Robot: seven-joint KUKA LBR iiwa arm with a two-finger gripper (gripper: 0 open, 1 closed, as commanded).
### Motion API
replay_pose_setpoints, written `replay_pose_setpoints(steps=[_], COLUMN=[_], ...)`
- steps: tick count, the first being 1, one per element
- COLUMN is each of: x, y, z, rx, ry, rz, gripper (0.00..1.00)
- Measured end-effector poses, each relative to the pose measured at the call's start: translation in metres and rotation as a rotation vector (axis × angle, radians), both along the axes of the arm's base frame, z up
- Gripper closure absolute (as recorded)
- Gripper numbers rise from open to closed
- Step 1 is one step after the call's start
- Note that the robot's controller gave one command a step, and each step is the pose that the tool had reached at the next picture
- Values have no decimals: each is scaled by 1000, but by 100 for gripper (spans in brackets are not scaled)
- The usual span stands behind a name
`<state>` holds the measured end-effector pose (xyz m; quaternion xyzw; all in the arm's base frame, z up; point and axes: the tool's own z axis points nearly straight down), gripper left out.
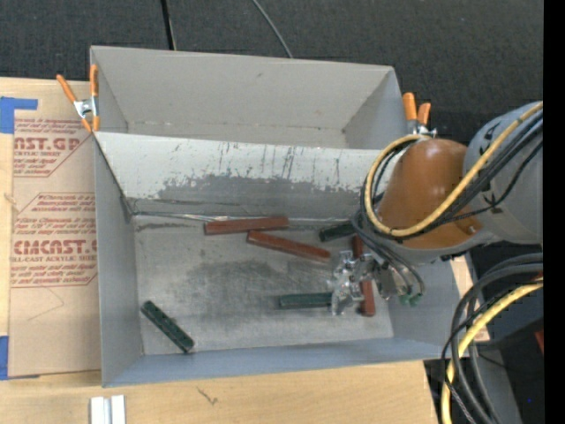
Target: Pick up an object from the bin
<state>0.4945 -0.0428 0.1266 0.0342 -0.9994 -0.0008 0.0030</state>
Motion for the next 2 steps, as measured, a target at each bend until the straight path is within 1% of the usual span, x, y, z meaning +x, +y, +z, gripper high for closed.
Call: replay_pose_setpoints(steps=[1,2], x=[6,4], y=[5,6], z=[18,114], rx=[-2,-1], ry=[-18,-8], rz=[-21,-88], gripper=[100,100])
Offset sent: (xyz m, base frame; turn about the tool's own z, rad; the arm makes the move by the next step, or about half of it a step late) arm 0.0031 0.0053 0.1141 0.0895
